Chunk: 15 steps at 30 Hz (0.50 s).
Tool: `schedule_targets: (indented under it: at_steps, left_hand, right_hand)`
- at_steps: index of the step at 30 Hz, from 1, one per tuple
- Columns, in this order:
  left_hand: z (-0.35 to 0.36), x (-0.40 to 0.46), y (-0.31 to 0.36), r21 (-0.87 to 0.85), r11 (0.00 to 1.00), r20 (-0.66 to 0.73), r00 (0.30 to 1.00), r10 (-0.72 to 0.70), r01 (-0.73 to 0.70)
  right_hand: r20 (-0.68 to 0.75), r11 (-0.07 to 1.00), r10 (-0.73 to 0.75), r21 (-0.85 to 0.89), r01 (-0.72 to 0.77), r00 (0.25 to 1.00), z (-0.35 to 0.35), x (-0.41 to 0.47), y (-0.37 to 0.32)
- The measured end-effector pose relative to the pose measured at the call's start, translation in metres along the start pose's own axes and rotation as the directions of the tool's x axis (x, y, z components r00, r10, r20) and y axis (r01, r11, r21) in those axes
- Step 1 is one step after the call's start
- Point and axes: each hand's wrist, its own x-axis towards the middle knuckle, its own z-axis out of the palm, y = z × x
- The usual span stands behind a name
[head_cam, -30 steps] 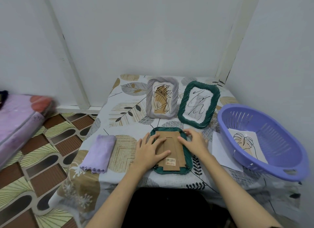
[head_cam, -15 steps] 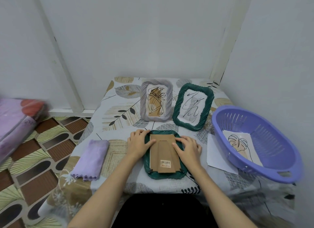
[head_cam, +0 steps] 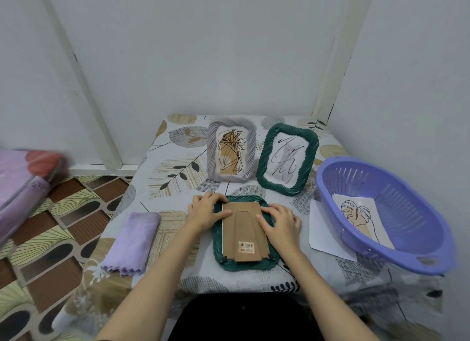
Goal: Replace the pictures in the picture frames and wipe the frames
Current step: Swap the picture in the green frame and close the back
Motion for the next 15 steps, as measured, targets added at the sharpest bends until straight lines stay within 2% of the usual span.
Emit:
schedule_targets:
  at_steps: [2,5,15]
  left_hand:
    - [0.002,-0.004,-0.001,-0.041,0.999,-0.047,0.999,0.009,-0.01]
    - [0.004,-0.008,-0.003,0.007,0.999,-0.097,0.994,0.046,-0.045]
    - [0.004,-0.013,0.0,0.05,0.998,-0.065,0.997,0.039,-0.036]
  right_hand:
    - [0.005,1.0,0.0,-0.001,0.0,1.0,0.0,0.0,0.0]
    - [0.004,1.0,-0.001,-0.001,0.001,1.0,0.0,-0.001,0.0]
    - [0.053,1.0,0.013,0.005,-0.014,0.999,-0.004,0.0,-0.003]
